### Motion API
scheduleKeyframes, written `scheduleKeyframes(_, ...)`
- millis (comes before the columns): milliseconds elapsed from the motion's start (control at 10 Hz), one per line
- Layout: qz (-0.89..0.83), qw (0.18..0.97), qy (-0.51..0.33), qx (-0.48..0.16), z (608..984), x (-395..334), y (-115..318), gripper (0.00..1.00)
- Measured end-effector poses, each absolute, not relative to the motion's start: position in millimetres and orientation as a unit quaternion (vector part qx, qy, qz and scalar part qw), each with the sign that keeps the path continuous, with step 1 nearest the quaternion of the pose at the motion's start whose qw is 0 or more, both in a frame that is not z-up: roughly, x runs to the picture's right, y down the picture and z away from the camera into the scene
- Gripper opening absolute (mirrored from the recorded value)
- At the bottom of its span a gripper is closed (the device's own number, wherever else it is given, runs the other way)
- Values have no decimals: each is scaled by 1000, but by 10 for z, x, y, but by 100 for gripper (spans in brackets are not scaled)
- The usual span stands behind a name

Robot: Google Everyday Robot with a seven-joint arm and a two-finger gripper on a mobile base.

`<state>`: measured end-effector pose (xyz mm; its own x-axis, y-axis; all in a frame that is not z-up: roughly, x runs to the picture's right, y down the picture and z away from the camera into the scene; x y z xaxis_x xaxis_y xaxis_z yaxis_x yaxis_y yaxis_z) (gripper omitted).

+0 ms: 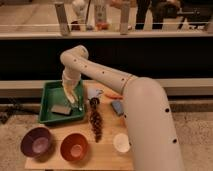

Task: Place banana in metal cup

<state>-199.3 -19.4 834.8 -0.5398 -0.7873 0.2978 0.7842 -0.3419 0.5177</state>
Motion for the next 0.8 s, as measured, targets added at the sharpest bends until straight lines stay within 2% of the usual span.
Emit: scheduleKeyframes(800, -799, 525, -292, -28, 8223, -1351, -146, 0)
